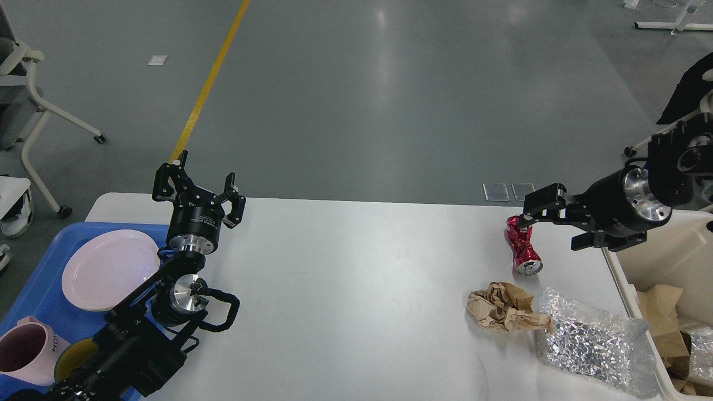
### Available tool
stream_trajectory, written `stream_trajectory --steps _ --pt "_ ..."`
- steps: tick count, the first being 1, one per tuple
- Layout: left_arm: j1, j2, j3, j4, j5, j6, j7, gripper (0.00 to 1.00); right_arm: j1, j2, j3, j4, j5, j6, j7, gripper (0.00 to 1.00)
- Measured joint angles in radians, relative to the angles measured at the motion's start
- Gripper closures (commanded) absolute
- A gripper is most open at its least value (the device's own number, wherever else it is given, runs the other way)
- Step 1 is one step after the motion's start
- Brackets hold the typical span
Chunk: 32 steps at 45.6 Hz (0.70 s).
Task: Tidy desktop
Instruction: 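Move the right gripper back over the crinkled foil bag, then lower the right gripper onto the crinkled foil bag and grasp it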
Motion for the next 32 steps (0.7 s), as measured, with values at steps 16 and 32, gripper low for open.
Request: stream_trajectory --steps 16,32 --pt "0.000 0.000 0.000 0.000 0.000 0.000 0.000 0.04 -0.272 -0.025 0.016 -0.108 -0.001 -0.073 0.007 0.00" --pt "0.000 0.000 0.000 0.000 0.000 0.000 0.000 0.04 -0.508 0.016 0.133 -0.201 0.011 -0.172 0.054 0.00"
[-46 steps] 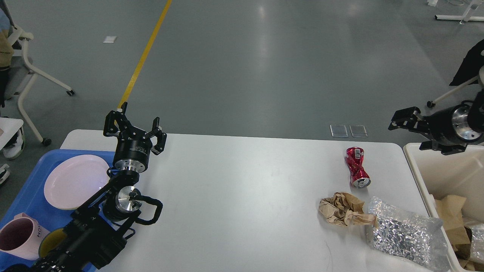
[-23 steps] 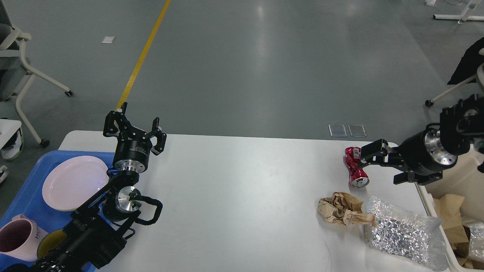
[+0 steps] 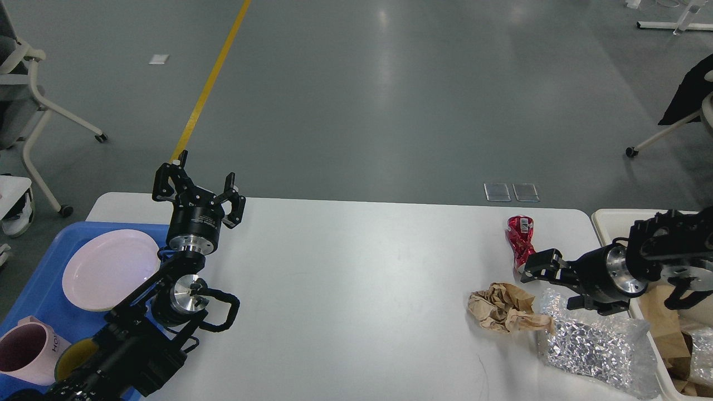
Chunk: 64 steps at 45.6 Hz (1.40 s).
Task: Tidy desktop
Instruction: 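Lower the right gripper onto the crinkled foil bag and grasp it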
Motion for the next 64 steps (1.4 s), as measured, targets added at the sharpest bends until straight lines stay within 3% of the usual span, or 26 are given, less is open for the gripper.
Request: stream_trajectory --steps 11,27,29,31,34,50,59,62,64 --pt "0.000 0.000 0.000 0.000 0.000 0.000 0.000 0.04 -0.151 0.090 0.000 -0.145 -0.015 -0.066 0.035 0.00" --pt "0.000 0.000 0.000 0.000 0.000 0.000 0.000 0.04 -0.250 0.113 -0.001 -0.226 -0.022 -0.081 0.050 0.03" --pt "0.000 0.000 0.000 0.000 0.000 0.000 0.000 0.04 -0.263 0.117 0.001 -0.233 -0.022 -0.092 0.054 0.08" --pt "0.000 0.000 0.000 0.000 0.000 0.000 0.000 0.04 -0.278 0.121 0.001 -0.242 -0.022 -0.110 0.061 0.22" --pt "0.000 0.000 0.000 0.000 0.000 0.000 0.000 0.04 -0.290 0.123 0.001 -0.252 -0.021 -0.126 0.069 0.32" --pt "0.000 0.000 0.000 0.000 0.000 0.000 0.000 0.04 -0.342 0.142 0.000 -0.281 -0.021 -0.163 0.084 0.34" --pt "0.000 0.000 0.000 0.000 0.000 0.000 0.000 0.04 -0.374 0.149 0.002 -0.306 -0.021 -0.192 0.084 0.62" --pt "0.000 0.000 0.000 0.000 0.000 0.000 0.000 0.04 -0.376 0.150 0.004 -0.306 -0.021 -0.194 0.085 0.67" --pt "0.000 0.000 0.000 0.000 0.000 0.000 0.000 0.04 -0.376 0.150 0.004 -0.307 -0.021 -0.195 0.085 0.81"
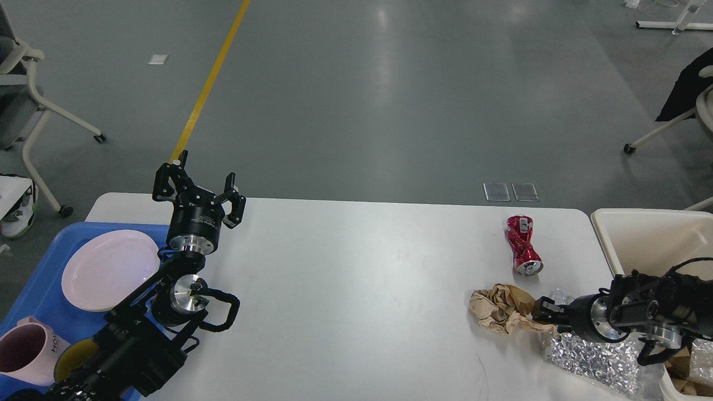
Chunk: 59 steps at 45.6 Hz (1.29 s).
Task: Tidy desktop
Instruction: 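Lower the right gripper onto the crinkled foil bag and grasp it, then lift the foil bag and crumpled paper and drop them into the white bin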
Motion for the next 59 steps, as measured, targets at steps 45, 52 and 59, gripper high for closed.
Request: stream_trajectory --steps 45,52,59 --pt "0.000 0.000 0.000 0.000 0.000 0.000 0.000 0.04 0.228 -0.176 -0.134 0.089 -0.174 -0.013 0.012 1.00" --pt "0.000 0.000 0.000 0.000 0.000 0.000 0.000 0.04 0.524 -0.216 -0.205 0.178 -0.200 0.162 0.018 1.00" --pt "0.000 0.000 0.000 0.000 0.000 0.000 0.000 0.04 0.812 -0.210 -0.210 0.291 -0.200 0.400 0.030 1.00"
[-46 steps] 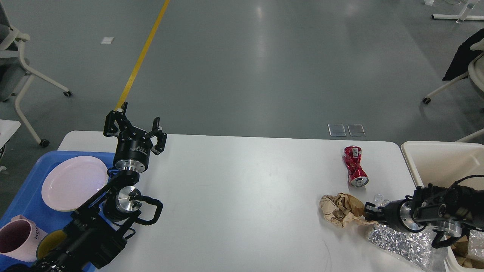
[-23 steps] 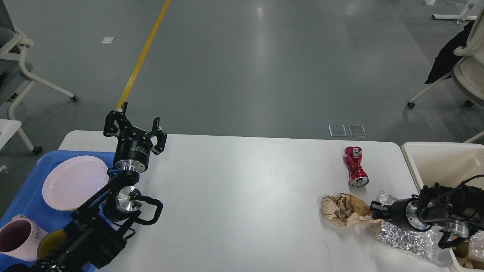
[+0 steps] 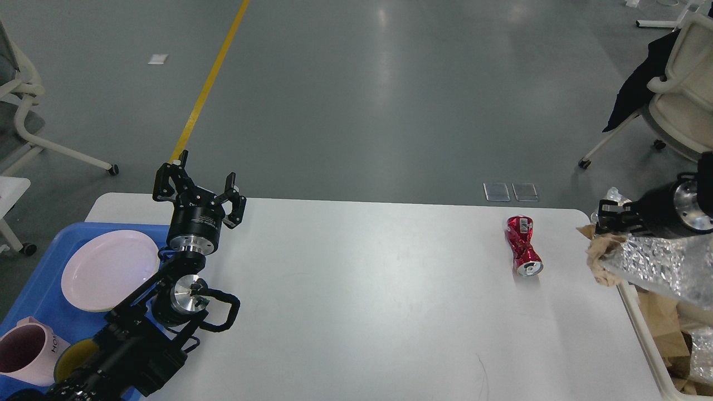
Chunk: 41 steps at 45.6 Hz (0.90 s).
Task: Tidy desktop
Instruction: 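Lift the foil bag and crumpled paper and drop them into the white bin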
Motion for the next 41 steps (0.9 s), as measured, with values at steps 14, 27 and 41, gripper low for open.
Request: stream_trajectory --steps 14,27,41 --pt "0.000 0.001 0.000 0.000 0.000 0.000 0.000 0.04 0.348 0.118 0.001 0.274 0.002 0.117 0.001 1.00" --pt "0.000 0.001 0.000 0.000 0.000 0.000 0.000 0.04 0.367 0.146 -0.027 0.299 0.006 0.101 -0.007 1.00" --pt "0.000 0.001 0.000 0.000 0.000 0.001 0.000 0.04 0.012 0.009 -0.098 -0.096 -0.002 0.074 -0.008 1.00"
